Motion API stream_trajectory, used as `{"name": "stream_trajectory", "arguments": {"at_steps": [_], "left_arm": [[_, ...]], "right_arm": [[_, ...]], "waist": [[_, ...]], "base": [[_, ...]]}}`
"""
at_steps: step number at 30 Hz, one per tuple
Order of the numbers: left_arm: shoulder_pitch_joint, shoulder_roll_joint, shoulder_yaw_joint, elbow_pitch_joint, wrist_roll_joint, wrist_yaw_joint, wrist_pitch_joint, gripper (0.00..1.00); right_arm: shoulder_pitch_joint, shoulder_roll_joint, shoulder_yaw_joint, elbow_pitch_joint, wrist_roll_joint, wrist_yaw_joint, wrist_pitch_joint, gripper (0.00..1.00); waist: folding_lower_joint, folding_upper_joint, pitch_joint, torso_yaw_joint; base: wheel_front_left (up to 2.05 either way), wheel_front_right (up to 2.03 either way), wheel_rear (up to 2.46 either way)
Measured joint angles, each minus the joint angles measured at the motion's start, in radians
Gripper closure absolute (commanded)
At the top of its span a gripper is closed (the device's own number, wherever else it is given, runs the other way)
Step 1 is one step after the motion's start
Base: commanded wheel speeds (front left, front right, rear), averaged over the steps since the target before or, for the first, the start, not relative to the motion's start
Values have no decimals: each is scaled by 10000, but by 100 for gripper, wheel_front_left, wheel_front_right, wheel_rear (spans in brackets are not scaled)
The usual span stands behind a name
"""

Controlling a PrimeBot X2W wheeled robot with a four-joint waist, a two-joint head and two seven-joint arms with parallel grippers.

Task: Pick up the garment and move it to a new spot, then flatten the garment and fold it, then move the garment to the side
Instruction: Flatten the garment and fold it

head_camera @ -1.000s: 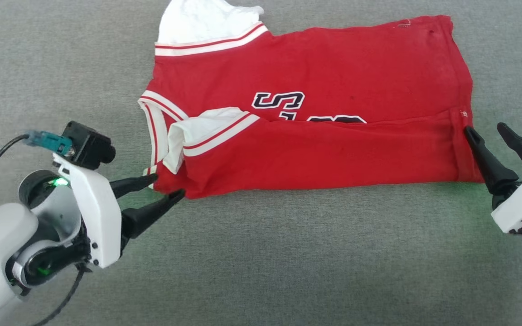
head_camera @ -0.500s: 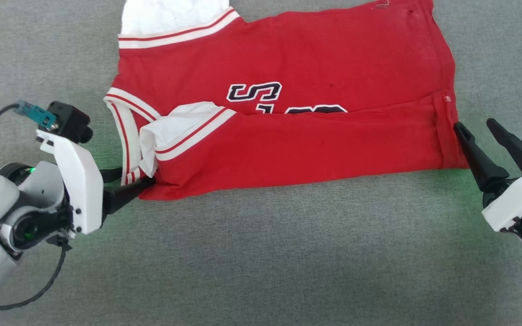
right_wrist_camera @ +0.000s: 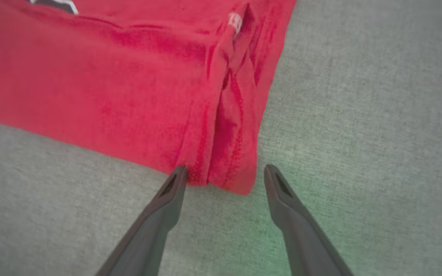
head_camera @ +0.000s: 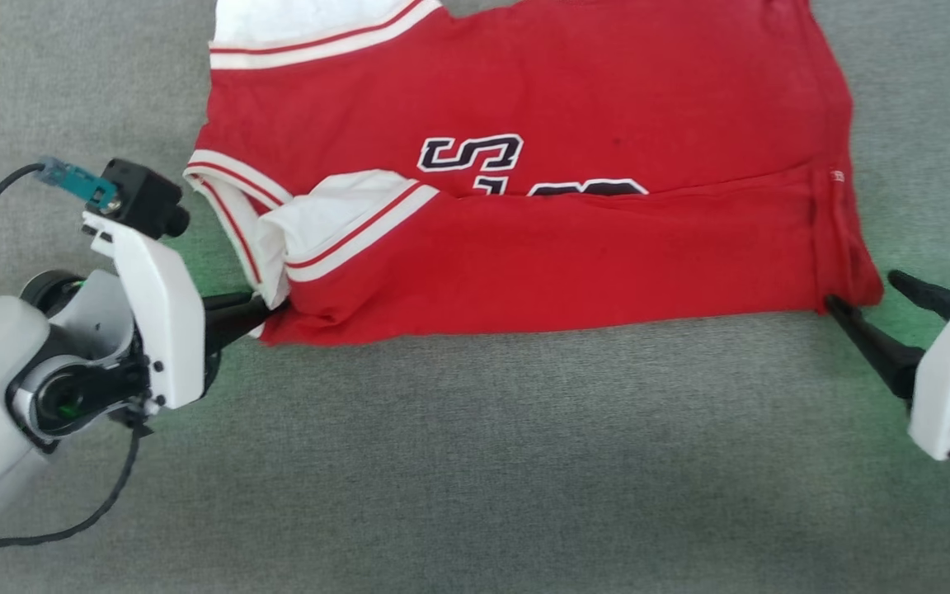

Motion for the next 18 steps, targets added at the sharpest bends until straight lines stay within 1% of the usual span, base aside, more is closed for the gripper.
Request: {"name": "stream_trajectory", "arguments": {"at_steps": [2,3,5,9,10,12,15,18], "left_arm": [[-30,-90,29,-88,54,-42,-115,100],[-60,-182,48,-161,105,-82,-228,100],[-71,-301,54,-171,121,-84,-347,100],[-91,-589,38,-48,180,-128,-550,100],[-107,-675,21,-2,194,-128,-600,100],[-128,-809,-8,69,194,-140,-679,100],[-124,-959,-54,119,192,-144,-861,100],[22,-982,-92,38,173,-144,-1101,100]], "right_arm": [[-79,-399,148,-123,8,0,596,0],[-304,-535,240,-134,194,0,1133,0],[-562,-614,389,-67,196,0,1507,0],[-1030,-612,527,449,251,2,1822,0],[-1067,-614,535,550,251,2,1904,12],[-1101,-704,591,600,259,2,2008,100],[-1116,-773,579,694,272,6,1987,100],[-1003,-761,506,754,314,19,1831,100]], "waist": [[0,0,93,92],[0,0,176,186],[0,0,238,272],[0,0,296,460],[0,0,297,518],[0,0,293,627],[0,0,248,735],[0,0,129,789]], "base": [[0,0,0],[0,0,0],[0,0,0],[0,0,0],[0,0,0],[0,0,0],[0,0,0],[0,0,0]]}}
